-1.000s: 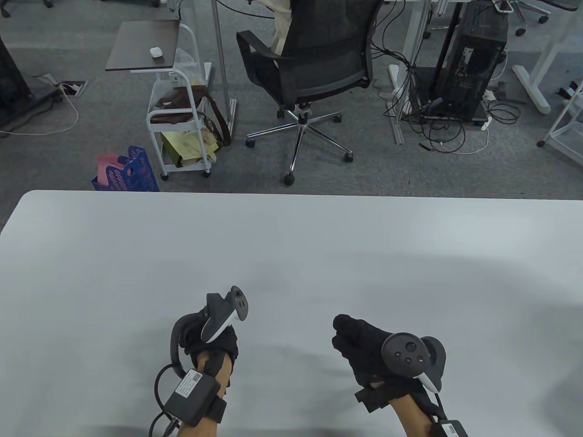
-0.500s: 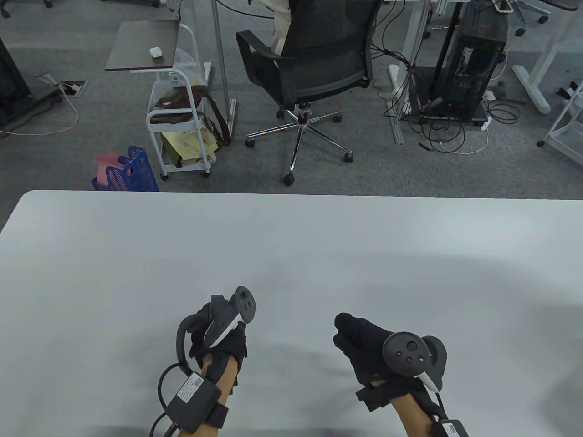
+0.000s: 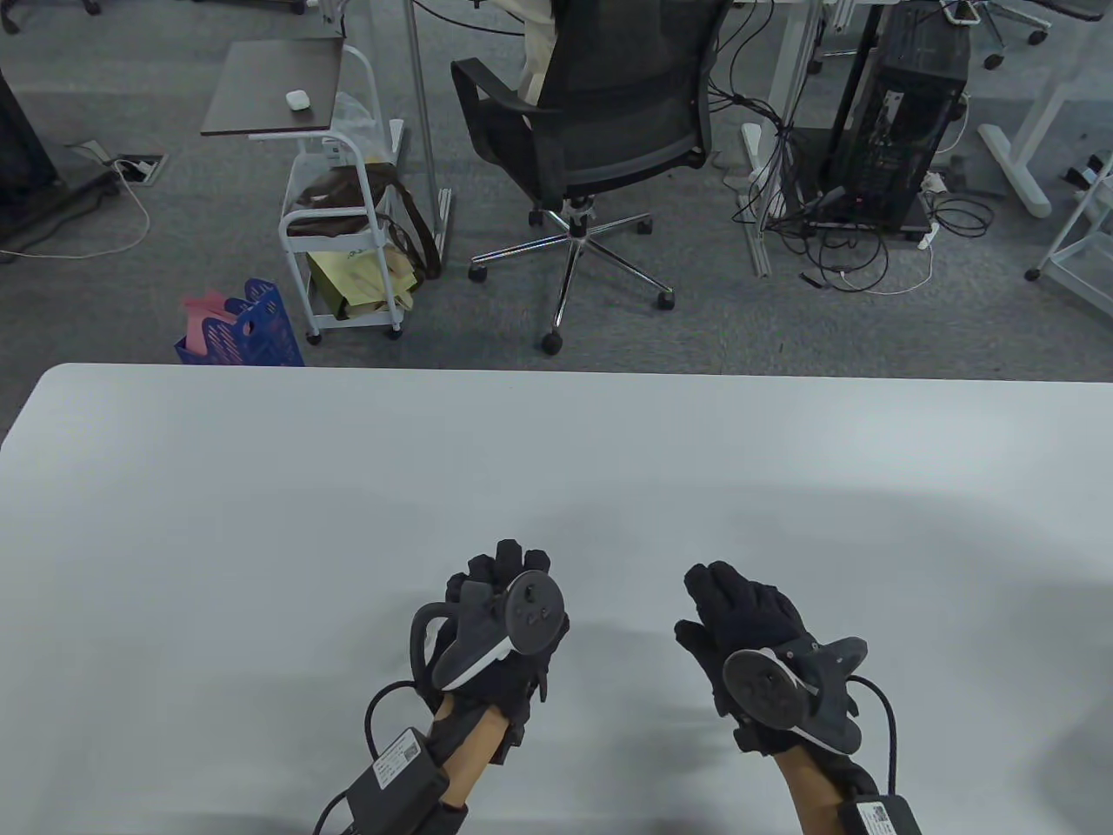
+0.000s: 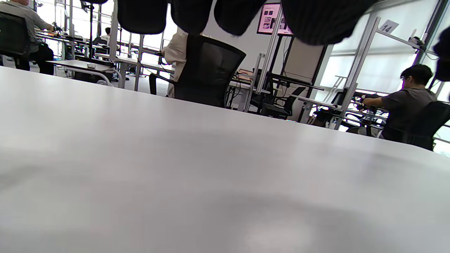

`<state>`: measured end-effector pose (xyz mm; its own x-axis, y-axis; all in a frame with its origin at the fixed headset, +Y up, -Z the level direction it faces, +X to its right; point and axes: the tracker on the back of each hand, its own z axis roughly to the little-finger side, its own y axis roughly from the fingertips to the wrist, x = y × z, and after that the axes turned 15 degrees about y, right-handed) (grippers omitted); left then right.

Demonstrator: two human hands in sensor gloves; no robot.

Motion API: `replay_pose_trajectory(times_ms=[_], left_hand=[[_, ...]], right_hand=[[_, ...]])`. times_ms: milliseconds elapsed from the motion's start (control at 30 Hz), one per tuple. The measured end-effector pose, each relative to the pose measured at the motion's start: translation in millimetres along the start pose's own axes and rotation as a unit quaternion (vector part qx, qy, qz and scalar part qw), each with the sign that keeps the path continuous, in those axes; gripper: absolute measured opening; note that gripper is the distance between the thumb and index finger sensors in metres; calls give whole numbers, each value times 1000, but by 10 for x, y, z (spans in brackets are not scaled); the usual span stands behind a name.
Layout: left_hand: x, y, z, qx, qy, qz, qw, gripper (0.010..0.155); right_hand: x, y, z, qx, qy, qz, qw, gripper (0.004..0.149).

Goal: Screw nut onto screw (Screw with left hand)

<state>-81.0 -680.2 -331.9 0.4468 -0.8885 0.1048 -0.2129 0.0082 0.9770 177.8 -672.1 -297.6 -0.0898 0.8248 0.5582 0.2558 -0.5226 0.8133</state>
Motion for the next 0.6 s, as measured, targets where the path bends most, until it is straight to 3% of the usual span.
replay_pose_trajectory(times_ms=[367, 600], left_hand=[[156, 77, -240, 32, -12, 29, 999, 79], [249, 137, -391, 43, -23, 46, 998, 80]], right_hand=[[-52, 9, 57, 35, 165, -28, 985, 70], [-31, -1, 56, 41, 205, -28, 977, 71]])
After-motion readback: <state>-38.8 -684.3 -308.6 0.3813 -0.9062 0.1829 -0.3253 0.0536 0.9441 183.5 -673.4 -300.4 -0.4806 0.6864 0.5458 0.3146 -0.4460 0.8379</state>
